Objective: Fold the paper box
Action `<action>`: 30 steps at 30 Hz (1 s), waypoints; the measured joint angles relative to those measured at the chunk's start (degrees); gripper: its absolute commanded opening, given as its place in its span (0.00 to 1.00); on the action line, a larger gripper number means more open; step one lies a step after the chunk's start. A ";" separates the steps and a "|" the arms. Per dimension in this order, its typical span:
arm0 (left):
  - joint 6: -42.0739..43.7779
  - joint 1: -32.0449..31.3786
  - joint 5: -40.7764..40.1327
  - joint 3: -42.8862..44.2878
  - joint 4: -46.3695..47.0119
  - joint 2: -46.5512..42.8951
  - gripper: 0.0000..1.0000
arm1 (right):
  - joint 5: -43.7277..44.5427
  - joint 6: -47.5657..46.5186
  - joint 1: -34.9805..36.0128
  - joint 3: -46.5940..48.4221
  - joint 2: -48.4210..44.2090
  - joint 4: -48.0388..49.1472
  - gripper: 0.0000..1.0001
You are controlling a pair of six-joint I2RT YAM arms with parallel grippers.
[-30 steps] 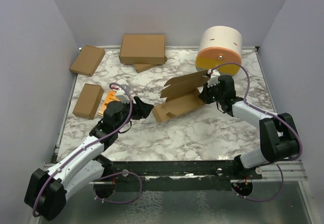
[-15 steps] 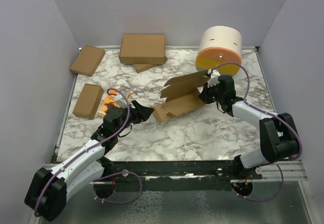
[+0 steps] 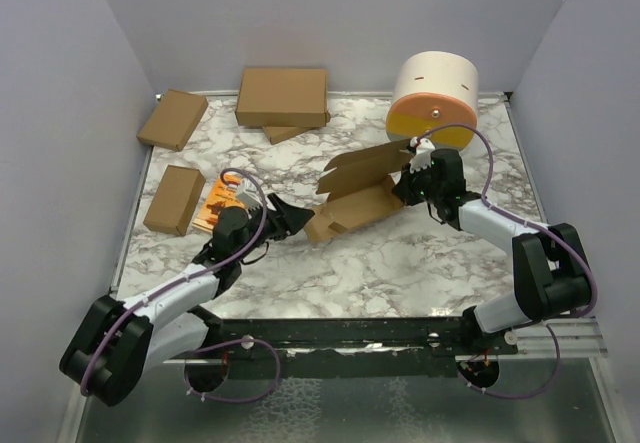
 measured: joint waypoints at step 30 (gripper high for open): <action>1.20 -0.22 7.72 0.55 16.50 10.73 0.64 | 0.00 0.00 0.00 0.00 0.44 0.02 0.01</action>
